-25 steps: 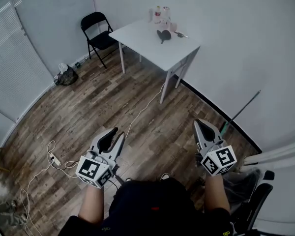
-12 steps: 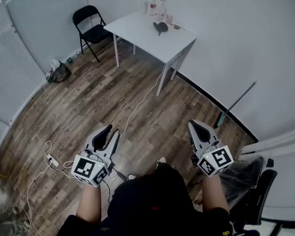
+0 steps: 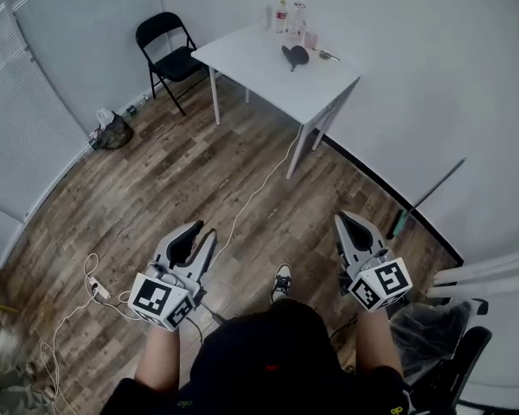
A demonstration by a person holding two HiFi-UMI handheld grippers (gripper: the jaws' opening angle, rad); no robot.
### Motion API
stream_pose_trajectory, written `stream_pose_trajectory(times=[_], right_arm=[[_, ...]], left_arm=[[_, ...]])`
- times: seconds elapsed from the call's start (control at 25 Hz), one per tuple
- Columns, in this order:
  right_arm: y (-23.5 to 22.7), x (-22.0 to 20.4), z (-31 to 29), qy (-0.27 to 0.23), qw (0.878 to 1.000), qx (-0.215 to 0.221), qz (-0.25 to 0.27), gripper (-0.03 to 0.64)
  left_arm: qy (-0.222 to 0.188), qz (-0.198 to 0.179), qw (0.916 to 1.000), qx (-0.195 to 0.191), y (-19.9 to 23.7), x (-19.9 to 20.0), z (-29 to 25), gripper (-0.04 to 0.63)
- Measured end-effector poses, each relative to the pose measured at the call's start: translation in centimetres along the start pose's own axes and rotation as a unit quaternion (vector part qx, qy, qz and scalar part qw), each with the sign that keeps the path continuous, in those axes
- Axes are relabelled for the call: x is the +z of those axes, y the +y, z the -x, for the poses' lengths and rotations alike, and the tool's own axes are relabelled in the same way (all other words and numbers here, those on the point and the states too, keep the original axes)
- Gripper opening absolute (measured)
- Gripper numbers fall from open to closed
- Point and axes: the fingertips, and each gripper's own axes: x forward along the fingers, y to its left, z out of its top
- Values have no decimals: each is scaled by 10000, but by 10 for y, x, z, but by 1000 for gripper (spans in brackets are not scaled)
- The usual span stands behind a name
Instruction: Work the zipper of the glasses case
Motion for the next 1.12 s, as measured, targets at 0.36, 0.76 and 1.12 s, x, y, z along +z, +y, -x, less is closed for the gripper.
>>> stream_pose_trajectory(times=[0.36,0.76,1.12], right_arm=[[-102,13,-67,-41,9997,186,-123,21],[-228,13,-110,44,9991,273,-315,21],[-274,-7,-137,193,9981,190,-549,20]], left_arm=[[32,3,9998,197,22,25,-112,121],[121,-1,9993,359,14,37,-233,121],[274,25,9993,248,31,34,-297,121]])
